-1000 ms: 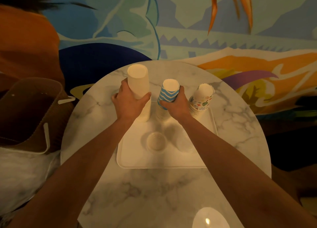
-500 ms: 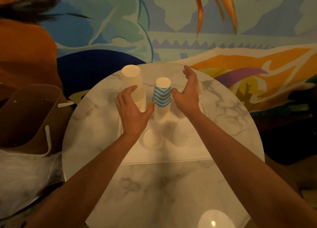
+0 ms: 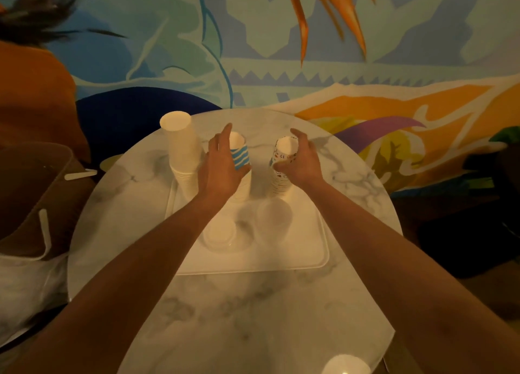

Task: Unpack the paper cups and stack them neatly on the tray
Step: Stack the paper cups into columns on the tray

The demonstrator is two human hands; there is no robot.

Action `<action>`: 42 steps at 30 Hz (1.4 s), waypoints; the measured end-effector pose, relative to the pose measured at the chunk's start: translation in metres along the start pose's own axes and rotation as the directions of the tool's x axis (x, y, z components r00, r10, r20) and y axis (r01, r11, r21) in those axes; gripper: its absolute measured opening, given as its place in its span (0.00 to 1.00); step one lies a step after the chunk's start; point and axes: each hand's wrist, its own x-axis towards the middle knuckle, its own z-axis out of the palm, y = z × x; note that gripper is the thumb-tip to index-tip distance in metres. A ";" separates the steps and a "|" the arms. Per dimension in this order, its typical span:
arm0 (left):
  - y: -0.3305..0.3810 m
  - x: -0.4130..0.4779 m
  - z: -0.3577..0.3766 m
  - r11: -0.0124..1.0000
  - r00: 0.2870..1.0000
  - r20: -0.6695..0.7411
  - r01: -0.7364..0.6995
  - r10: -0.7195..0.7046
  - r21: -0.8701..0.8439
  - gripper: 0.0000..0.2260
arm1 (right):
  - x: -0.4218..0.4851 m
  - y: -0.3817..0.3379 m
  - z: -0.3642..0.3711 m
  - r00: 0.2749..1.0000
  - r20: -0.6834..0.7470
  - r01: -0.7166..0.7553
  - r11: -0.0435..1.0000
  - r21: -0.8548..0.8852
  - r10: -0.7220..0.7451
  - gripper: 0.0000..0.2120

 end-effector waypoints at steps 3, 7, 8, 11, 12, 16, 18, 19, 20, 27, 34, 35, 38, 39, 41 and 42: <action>-0.004 0.008 0.002 0.998 0.999 0.024 0.033 -0.034 0.046 0.36 | 0.005 0.002 0.003 0.999 0.034 -0.005 1.000 -0.002 0.005 0.38; -0.001 0.012 0.005 1.000 0.999 0.037 0.025 -0.025 -0.009 0.34 | 0.011 0.006 0.004 0.999 0.032 -0.003 1.000 -0.026 0.004 0.38; 0.000 0.012 0.005 0.999 0.999 0.035 0.027 -0.026 -0.021 0.34 | 0.012 0.007 0.004 0.999 0.034 -0.001 1.000 -0.028 0.002 0.37; 0.006 0.010 0.008 0.999 1.000 0.017 0.017 -0.016 -0.046 0.33 | 0.013 0.008 0.006 0.999 0.032 0.019 0.999 -0.033 -0.017 0.36; 0.007 0.010 0.008 0.999 1.000 0.016 0.018 -0.017 -0.042 0.33 | 0.013 0.008 0.006 0.999 0.030 0.023 0.999 -0.032 -0.022 0.36; 0.009 0.011 0.010 0.999 0.999 0.021 0.025 -0.025 -0.030 0.33 | 0.015 0.008 0.006 0.999 0.038 0.024 0.999 -0.022 -0.024 0.36; 0.009 0.011 0.009 1.000 0.999 0.040 0.016 -0.016 -0.009 0.33 | 0.015 0.007 0.006 0.999 0.046 0.022 0.999 -0.025 -0.021 0.37; 0.008 0.011 0.009 1.000 0.999 0.046 0.016 -0.016 -0.005 0.34 | 0.015 0.007 0.006 0.999 0.051 0.021 0.999 -0.027 -0.020 0.37; 0.008 0.010 0.009 1.000 0.999 0.044 0.019 -0.019 -0.008 0.35 | 0.015 0.007 0.006 0.998 0.056 0.022 0.999 -0.027 -0.020 0.38; 0.009 -0.027 0.001 0.990 0.974 -0.206 0.067 -0.092 -0.125 0.38 | 0.001 0.014 0.000 0.994 -0.038 -0.090 0.977 0.195 0.099 0.43; 0.003 -0.066 0.003 0.895 0.956 0.113 0.293 -0.271 -0.335 0.33 | -0.036 0.030 -0.010 0.928 0.089 -0.368 0.845 0.389 0.363 0.37; 0.003 -0.071 0.007 0.874 0.930 0.216 0.357 -0.298 -0.330 0.33 | -0.042 0.033 -0.010 0.906 0.150 -0.422 0.818 0.391 0.396 0.35; 0.001 -0.078 0.023 0.826 0.828 0.437 0.495 -0.353 -0.270 0.34 | -0.060 0.043 -0.005 0.785 0.380 -0.608 0.726 0.321 0.489 0.31; 0.000 -0.078 0.028 0.804 0.795 0.483 0.532 -0.367 -0.265 0.35 | -0.065 0.046 -0.002 0.746 0.432 -0.646 0.708 0.285 0.507 0.31; 0.000 -0.079 0.038 0.726 0.727 0.569 0.619 -0.384 -0.301 0.35 | -0.073 0.052 0.004 0.703 0.484 -0.672 0.708 0.216 0.520 0.29; -0.001 -0.080 0.042 0.679 0.689 0.611 0.663 -0.389 -0.315 0.33 | -0.076 0.054 0.007 0.690 0.501 -0.677 0.711 0.193 0.521 0.28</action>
